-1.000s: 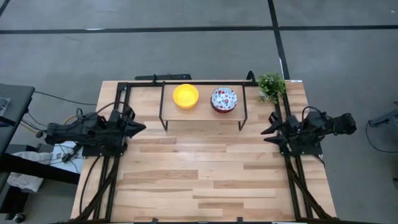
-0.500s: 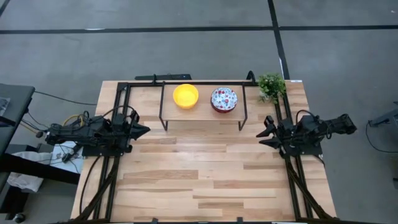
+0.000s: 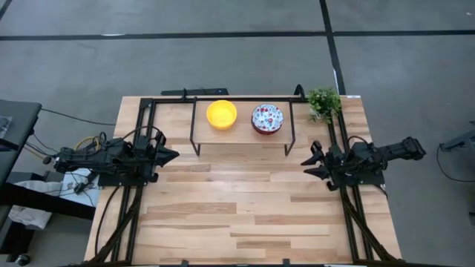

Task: Pick & Place Mini bowls
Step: Return to Home Position

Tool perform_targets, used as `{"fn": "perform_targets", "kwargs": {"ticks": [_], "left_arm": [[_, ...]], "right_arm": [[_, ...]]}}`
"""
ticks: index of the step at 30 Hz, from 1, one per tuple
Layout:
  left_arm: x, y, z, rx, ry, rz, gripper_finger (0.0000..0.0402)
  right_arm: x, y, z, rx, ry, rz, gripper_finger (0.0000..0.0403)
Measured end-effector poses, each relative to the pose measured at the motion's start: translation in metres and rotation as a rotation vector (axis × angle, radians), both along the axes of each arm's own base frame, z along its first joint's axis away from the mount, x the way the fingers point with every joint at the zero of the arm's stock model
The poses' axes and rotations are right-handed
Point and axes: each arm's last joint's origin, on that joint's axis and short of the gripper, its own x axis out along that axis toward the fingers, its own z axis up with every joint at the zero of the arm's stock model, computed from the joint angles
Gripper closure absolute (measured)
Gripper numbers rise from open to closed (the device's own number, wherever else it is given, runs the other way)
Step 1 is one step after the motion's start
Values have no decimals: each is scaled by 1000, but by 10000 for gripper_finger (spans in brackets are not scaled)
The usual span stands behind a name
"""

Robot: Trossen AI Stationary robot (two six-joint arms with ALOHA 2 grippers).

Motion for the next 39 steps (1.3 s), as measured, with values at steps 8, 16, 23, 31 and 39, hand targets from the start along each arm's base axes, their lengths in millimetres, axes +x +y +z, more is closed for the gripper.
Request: {"fn": "perform_targets", "kwargs": {"ticks": [8, 16, 23, 31, 39], "left_arm": [[0, 0, 0, 8, 4, 1, 395], [2, 0, -2, 10, 27, 1, 395], [9, -1, -8, 17, 102, 1, 395], [12, -1, -3, 22, 56, 2, 395], [11, -4, 0, 63, 26, -82, 395]], "right_arm": [[1, -3, -1, -81, -3, -66, 282], [3, -13, -6, -86, 45, -162, 282], [3, -13, -9, -92, 81, -169, 282], [3, -10, -10, -73, 82, -130, 282], [2, -7, -10, -75, 80, -104, 282]]}}
